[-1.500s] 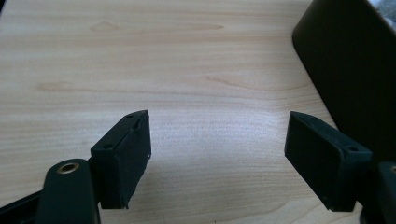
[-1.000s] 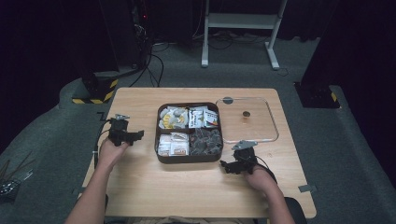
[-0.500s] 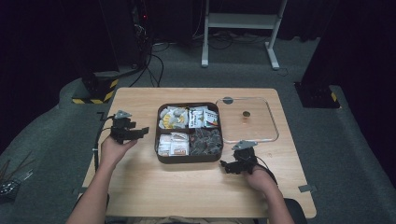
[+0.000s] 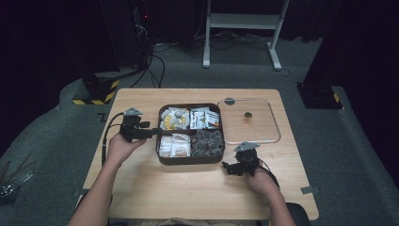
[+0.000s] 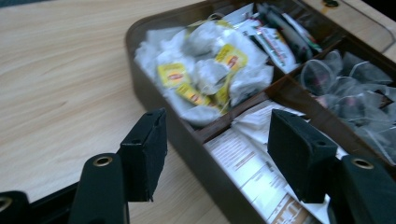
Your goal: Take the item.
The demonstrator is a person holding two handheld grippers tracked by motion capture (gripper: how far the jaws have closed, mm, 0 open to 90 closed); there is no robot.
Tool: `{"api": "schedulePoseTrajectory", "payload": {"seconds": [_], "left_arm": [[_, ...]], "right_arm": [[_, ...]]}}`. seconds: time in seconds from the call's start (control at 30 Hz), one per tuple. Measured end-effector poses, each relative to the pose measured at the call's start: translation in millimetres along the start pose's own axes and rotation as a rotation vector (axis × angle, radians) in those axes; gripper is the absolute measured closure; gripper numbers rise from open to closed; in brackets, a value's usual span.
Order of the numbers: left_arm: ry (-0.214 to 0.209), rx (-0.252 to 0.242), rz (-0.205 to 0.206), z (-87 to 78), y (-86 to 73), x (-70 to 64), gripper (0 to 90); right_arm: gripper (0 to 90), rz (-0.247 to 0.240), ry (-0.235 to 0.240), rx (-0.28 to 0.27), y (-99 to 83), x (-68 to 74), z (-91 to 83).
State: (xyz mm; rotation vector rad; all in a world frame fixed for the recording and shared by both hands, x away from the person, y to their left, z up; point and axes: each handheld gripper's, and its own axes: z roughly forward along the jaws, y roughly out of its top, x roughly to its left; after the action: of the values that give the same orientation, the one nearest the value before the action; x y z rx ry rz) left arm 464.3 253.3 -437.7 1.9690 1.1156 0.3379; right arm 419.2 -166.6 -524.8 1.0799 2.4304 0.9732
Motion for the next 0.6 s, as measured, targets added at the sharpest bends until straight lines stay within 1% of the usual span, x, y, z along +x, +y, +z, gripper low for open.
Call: {"api": "schedulePoseTrajectory", "payload": {"seconds": [0.07, 0.1, 0.17, 0.23, 0.27, 0.4, 0.47, 0.53, 0.6], "left_arm": [[0.0, 0.012, 0.011, 2.7, 2.1, 0.0, 39.8], [-0.009, 0.01, 0.002, 3.8, 2.6, 0.6, 39.9], [-0.023, 0.009, 0.002, 6.3, 3.1, 0.0, 41.4], [-0.027, 0.013, 0.023, 9.2, 3.9, -3.2, 42.5], [-0.036, 0.013, 0.032, 10.7, 4.6, -5.5, 42.8], [-0.051, 0.014, 0.081, 15.6, 7.4, -11.5, 47.1], [-0.071, 0.026, 0.089, 18.6, 8.6, -13.6, 47.8], [-0.093, 0.038, 0.086, 21.9, 9.6, -15.2, 48.5], [-0.102, 0.053, 0.09, 25.6, 10.1, -17.6, 49.1]], "right_arm": [[7.9, 0.003, -0.003, 0.001, -0.3, 0.2, -0.4], [7.9, 0.006, -0.004, 0.001, -0.5, 0.3, -0.5], [7.9, 0.005, -0.005, 0.0, -0.6, 0.1, -0.6], [7.9, 0.005, -0.005, 0.0, -0.8, 0.1, -0.7], [8.0, 0.005, -0.005, 0.0, -0.8, 0.1, -0.8], [7.9, 0.005, -0.007, 0.0, -1.1, 0.1, -1.0], [8.0, 0.006, -0.007, 0.0, -1.1, 0.2, -1.0], [7.9, 0.006, -0.007, 0.0, -1.1, 0.2, -1.0], [7.9, 0.006, -0.006, 0.0, -1.1, 0.2, -1.0]]}}
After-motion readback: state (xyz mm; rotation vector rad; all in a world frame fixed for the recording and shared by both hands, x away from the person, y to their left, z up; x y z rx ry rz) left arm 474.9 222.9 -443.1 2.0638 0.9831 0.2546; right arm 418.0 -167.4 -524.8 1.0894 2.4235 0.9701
